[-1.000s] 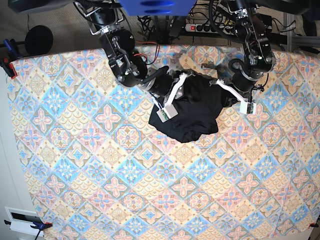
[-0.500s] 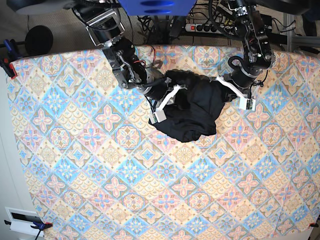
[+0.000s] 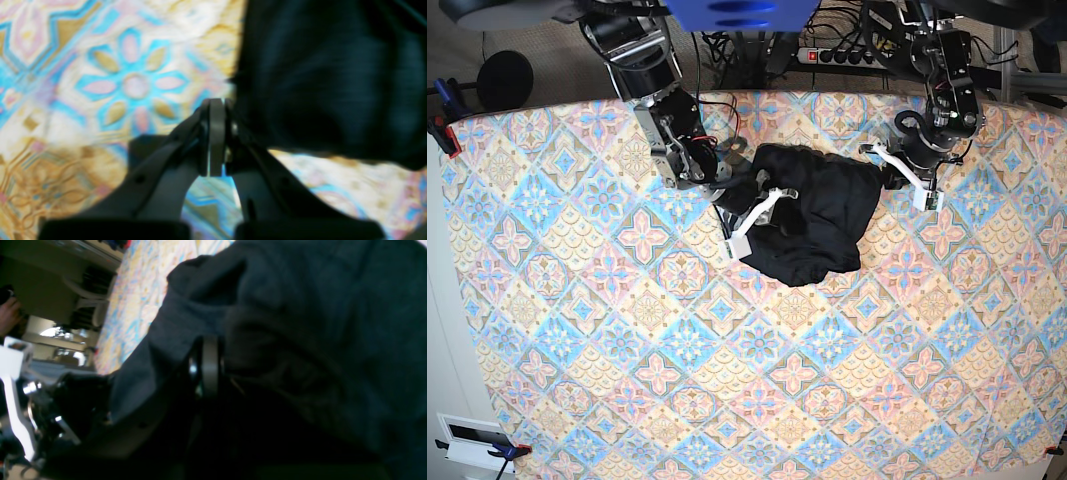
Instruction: Layout the t-shirt on the table in an organized manner, then fold the t-shirt properly
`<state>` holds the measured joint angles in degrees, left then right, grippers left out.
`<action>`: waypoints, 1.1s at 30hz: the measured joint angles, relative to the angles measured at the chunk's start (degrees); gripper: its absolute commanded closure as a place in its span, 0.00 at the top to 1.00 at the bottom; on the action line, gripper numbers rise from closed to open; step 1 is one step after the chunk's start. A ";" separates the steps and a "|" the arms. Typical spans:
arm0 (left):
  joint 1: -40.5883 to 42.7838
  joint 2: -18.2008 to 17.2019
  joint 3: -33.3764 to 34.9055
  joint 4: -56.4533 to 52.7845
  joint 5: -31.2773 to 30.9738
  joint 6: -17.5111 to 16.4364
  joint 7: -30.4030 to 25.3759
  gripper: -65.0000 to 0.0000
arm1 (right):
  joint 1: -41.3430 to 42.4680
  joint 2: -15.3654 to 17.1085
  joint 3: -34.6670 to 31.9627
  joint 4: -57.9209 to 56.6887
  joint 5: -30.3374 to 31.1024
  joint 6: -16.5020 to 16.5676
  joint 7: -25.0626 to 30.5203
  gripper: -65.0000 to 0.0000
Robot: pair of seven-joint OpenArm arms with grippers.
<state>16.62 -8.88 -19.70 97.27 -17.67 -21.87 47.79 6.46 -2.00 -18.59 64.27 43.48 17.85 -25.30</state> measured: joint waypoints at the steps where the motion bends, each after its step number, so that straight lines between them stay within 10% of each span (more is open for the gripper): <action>1: 0.02 -0.15 -0.15 -0.83 0.13 0.13 -0.31 0.00 | 0.70 0.11 0.20 -0.24 -1.14 -1.31 0.55 0.00; 9: 5.03 -0.02 -0.09 10.43 -2.60 -1.55 0.42 0.00 | 2.01 1.86 1.81 -0.46 -2.12 -4.00 2.67 0.00; 17: 6.03 -0.02 -0.98 18.95 -23.52 -1.68 0.24 0.00 | 1.66 1.88 1.40 0.68 -2.34 -4.15 2.34 0.00; 33: -7.50 2.38 8.50 -0.72 -11.56 6.54 -0.70 0.00 | 1.14 1.99 1.27 2.51 -2.73 -4.57 1.33 0.00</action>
<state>9.13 -6.50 -11.20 96.55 -29.23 -15.33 47.09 7.60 -0.01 -17.32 66.78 40.75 13.28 -23.97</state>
